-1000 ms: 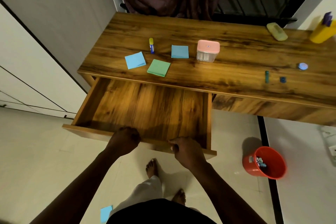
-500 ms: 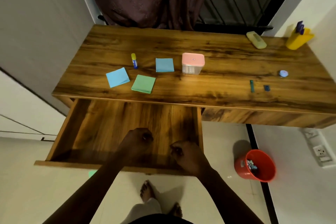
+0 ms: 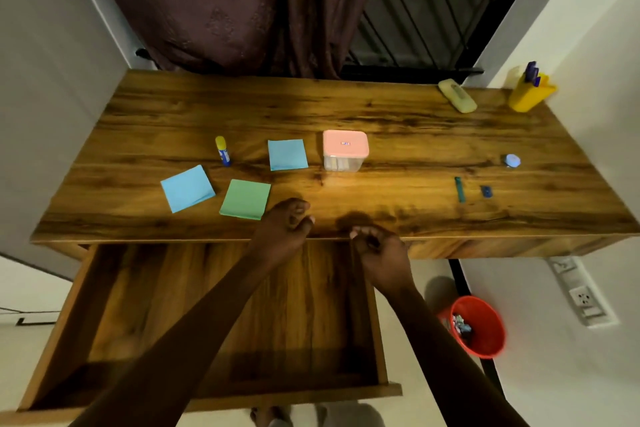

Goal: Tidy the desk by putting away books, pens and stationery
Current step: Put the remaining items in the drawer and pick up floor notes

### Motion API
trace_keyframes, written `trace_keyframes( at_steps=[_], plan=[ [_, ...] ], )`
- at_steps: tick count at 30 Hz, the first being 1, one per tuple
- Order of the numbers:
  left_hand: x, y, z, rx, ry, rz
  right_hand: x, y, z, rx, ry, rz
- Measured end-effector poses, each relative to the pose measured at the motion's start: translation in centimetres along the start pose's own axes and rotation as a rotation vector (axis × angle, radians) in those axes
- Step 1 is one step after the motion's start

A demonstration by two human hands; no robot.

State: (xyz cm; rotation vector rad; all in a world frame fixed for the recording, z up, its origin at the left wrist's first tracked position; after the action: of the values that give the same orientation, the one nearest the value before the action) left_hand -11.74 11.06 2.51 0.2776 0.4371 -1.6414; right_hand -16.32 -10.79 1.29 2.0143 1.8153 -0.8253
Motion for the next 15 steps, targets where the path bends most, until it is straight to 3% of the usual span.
trace_keyframes(
  at_steps=[8,15],
  plan=[
    [1.7,6.9,3.1,-0.07,-0.075,0.085,-1.7,7.9,-1.2,0.063,0.027,0.168],
    [3.9,12.9,5.6,-0.305,-0.339,0.251,-1.6,17.0,-2.0,0.102,0.049,0.136]
  ],
)
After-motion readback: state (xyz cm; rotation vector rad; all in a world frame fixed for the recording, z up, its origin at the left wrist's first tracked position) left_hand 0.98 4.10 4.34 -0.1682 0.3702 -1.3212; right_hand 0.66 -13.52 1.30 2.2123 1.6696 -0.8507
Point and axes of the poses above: each hand's wrist, its own y-axis towards the middle knuckle, its own x-axis out of the palm, z = x × y, the point moved 2 cm from there along y, towards the middle knuckle, and after that the axes turned 10 degrees about -y, right-handed, at the moved point
